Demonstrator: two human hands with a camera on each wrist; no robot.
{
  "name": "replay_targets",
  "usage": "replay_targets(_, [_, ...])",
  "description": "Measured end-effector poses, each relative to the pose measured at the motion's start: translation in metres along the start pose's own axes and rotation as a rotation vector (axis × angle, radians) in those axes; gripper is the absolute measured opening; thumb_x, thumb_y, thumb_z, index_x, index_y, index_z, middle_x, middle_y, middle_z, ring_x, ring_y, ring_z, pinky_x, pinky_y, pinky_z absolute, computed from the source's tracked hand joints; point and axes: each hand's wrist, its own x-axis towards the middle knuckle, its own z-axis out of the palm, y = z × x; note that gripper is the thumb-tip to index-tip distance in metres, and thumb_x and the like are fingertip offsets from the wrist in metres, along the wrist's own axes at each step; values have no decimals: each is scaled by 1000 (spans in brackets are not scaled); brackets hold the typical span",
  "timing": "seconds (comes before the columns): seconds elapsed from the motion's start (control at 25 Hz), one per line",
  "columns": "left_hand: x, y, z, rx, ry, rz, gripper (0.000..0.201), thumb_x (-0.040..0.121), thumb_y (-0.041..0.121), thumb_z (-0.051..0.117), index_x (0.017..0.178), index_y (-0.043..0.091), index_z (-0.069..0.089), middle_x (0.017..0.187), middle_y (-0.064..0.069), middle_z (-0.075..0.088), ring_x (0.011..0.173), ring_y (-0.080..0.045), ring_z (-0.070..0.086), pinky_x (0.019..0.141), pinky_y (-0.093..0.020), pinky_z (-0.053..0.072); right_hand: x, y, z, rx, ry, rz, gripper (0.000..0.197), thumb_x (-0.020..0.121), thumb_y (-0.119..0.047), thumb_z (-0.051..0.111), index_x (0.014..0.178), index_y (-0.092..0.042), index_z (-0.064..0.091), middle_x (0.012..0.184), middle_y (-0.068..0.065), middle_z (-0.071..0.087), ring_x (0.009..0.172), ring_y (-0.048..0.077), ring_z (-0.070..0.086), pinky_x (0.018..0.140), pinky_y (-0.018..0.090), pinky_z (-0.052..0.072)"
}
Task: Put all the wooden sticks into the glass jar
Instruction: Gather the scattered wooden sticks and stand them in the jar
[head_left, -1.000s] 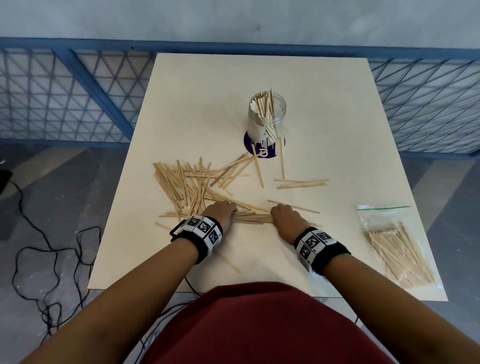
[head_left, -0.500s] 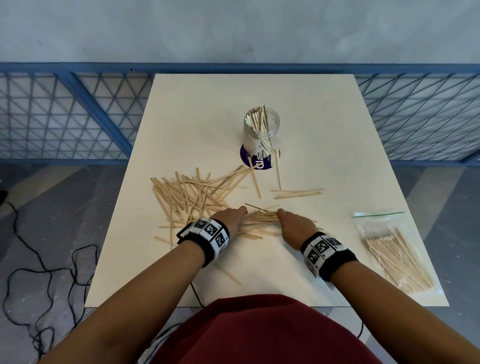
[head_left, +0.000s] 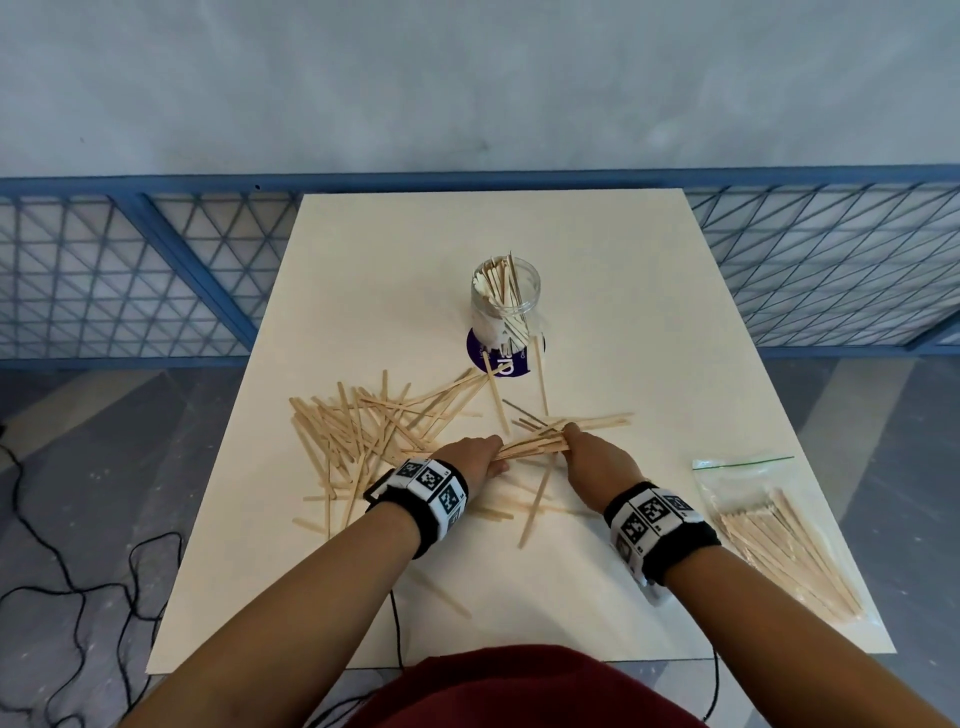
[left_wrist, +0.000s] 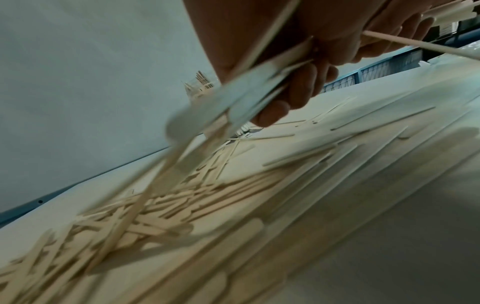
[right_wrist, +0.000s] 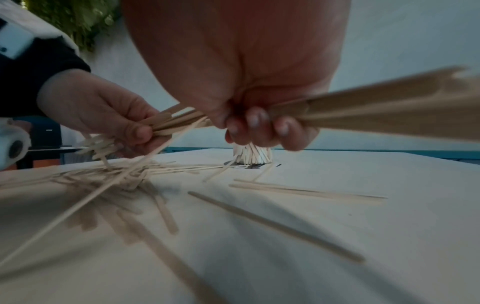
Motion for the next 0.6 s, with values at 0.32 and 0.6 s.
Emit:
replay_targets(0.32, [20,5,-13,-388,227,3,32,97,28,37,108,3,52,98,-18,65,89,-30,61,77,-35,44,20,19,-24,327,90,77,13,98,-12,26,93,-9,38,75,11,56,70,30,50,64,32,36])
replay_targets(0.6, [47,22,-26,-688,490,30,43,79,56,43,92,19,61,67,17,49,60,7,47,59,-7,35,40,17,-32,531,179,-22,14,98,-15,29,85,-13,34,63,-1,45,54,18,41,58,30,34])
